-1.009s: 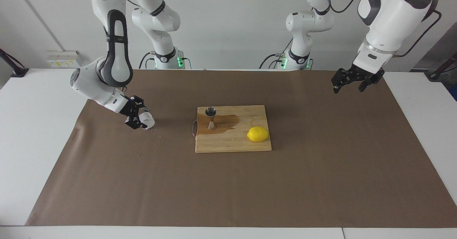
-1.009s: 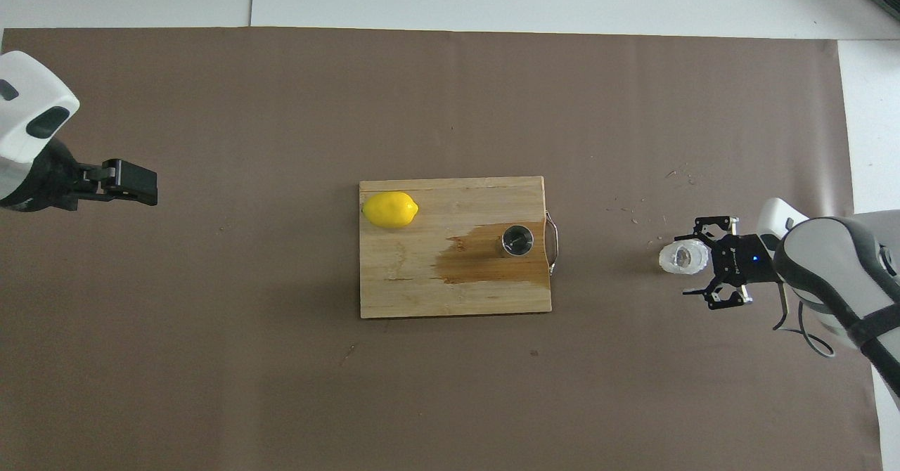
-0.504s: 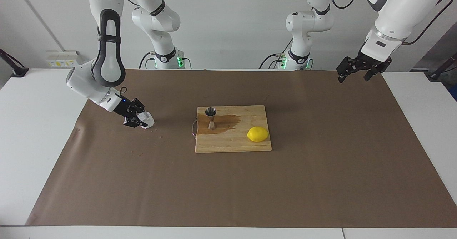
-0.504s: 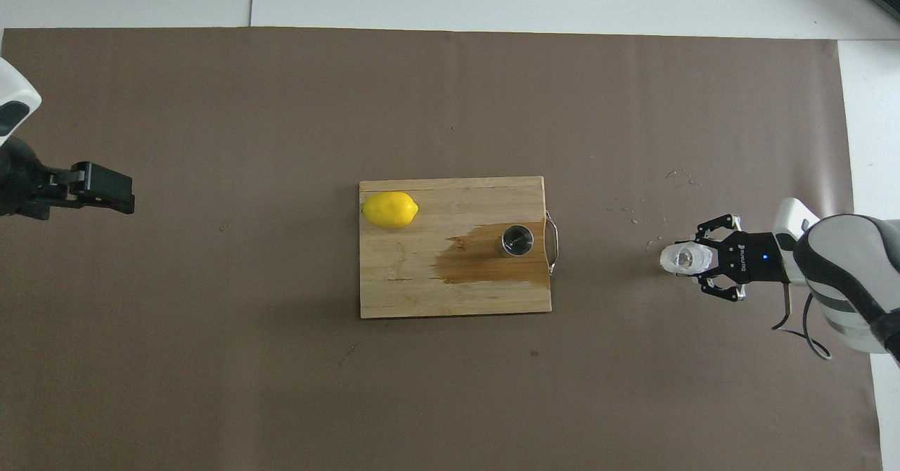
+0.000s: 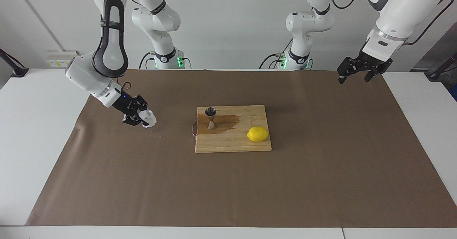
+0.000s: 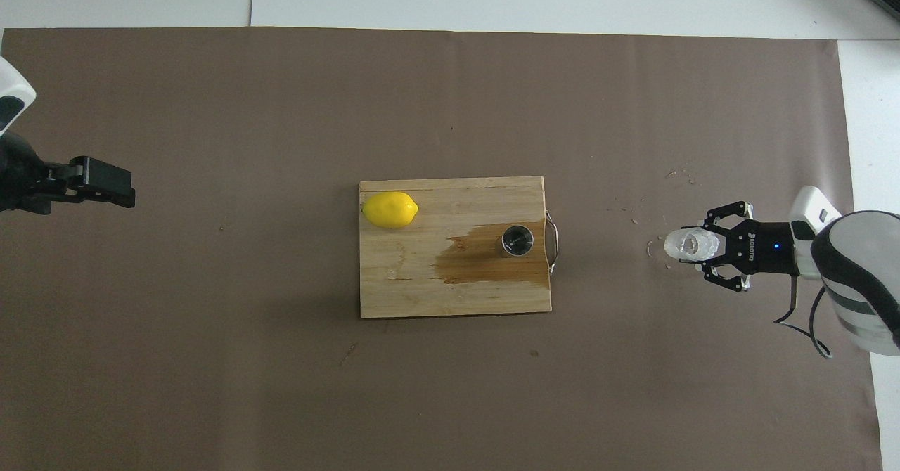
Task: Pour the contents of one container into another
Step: 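Grasp the clear plastic cup with the right gripper and lift it, then carry the plastic cup over the metal cup with the right gripper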
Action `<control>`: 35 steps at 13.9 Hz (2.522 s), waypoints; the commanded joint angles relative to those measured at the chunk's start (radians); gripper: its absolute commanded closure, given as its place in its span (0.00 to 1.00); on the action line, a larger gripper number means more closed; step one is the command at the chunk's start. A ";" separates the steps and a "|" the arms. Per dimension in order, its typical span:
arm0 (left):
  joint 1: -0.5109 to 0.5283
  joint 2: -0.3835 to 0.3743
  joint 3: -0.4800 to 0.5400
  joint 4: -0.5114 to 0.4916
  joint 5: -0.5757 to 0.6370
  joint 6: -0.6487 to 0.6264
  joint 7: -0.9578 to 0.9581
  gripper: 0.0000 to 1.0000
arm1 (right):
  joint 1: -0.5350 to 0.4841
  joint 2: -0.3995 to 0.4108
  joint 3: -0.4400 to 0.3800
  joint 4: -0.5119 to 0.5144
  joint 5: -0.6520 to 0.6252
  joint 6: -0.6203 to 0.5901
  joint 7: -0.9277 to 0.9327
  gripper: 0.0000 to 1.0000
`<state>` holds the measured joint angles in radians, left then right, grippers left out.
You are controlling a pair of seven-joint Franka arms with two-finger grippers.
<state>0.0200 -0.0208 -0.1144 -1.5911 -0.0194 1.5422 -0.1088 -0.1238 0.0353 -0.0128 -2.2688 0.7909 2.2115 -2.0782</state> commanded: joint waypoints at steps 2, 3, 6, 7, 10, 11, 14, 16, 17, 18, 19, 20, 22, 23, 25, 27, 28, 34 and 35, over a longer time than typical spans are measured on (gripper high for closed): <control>0.001 -0.008 -0.001 -0.009 -0.011 0.001 0.003 0.00 | 0.182 -0.052 0.005 -0.006 -0.039 0.146 0.280 1.00; 0.008 -0.008 -0.001 -0.009 -0.011 0.001 0.003 0.00 | 0.222 -0.055 0.005 0.008 -0.101 0.169 0.378 1.00; 0.012 -0.008 -0.001 -0.009 -0.011 0.001 0.004 0.00 | 0.344 -0.045 0.007 0.083 -0.376 0.175 0.738 1.00; 0.011 -0.008 -0.001 -0.009 -0.011 0.001 0.004 0.00 | 0.378 -0.040 0.007 0.100 -0.466 0.174 0.848 1.00; 0.011 -0.008 -0.001 -0.009 -0.011 0.001 0.004 0.00 | 0.487 -0.031 0.007 0.147 -0.683 0.169 1.122 1.00; 0.011 -0.008 -0.001 -0.009 -0.011 0.001 0.004 0.00 | 0.504 -0.023 0.008 0.162 -0.753 0.165 1.195 1.00; 0.011 -0.007 -0.001 -0.009 -0.011 0.015 0.017 0.00 | 0.558 -0.020 0.008 0.184 -0.849 0.146 1.299 1.00; 0.012 -0.008 -0.001 -0.009 -0.011 0.015 0.017 0.00 | 0.582 -0.028 0.008 0.184 -0.944 0.100 1.339 1.00; 0.017 -0.007 -0.004 -0.007 -0.011 0.016 0.017 0.00 | 0.601 -0.031 0.008 0.184 -0.981 0.080 1.371 1.00; 0.047 -0.007 -0.020 -0.007 -0.011 0.016 0.018 0.00 | 0.621 -0.032 0.008 0.184 -1.011 0.062 1.394 1.00; 0.082 -0.005 -0.062 -0.007 -0.011 0.016 0.018 0.00 | 0.631 -0.034 0.008 0.184 -1.044 0.045 1.415 1.00; 0.075 -0.005 -0.062 -0.007 -0.013 0.018 0.018 0.00 | 0.648 -0.034 0.008 0.184 -1.077 0.034 1.435 1.00; 0.051 -0.005 -0.057 -0.007 -0.011 0.029 0.012 0.00 | 0.665 -0.037 0.008 0.183 -1.149 0.007 1.478 1.00; 0.041 -0.005 -0.053 -0.007 -0.011 0.032 0.009 0.00 | 0.685 -0.040 0.008 0.183 -1.182 -0.009 1.494 1.00; 0.015 -0.007 -0.021 -0.009 -0.011 0.029 0.004 0.00 | 0.693 -0.048 0.010 0.183 -1.223 -0.036 1.508 1.00; 0.011 -0.007 0.001 -0.004 -0.011 0.024 0.001 0.00 | 0.693 -0.048 0.010 0.184 -1.263 -0.039 1.518 1.00; 0.011 -0.005 0.001 0.006 -0.011 0.010 0.001 0.00 | 0.693 -0.049 0.010 0.184 -1.268 -0.039 1.518 1.00; 0.026 -0.007 -0.005 0.040 -0.011 -0.080 0.003 0.00 | 0.724 -0.043 0.014 0.209 -1.389 -0.105 1.589 1.00; 0.028 -0.008 -0.002 0.040 -0.011 -0.082 0.003 0.00 | 0.724 -0.035 0.014 0.222 -1.392 -0.122 1.589 1.00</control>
<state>0.0520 -0.0228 -0.1297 -1.5624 -0.0213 1.4920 -0.1064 0.5975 -0.0050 0.0011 -2.0724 -0.5721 2.1258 -0.5109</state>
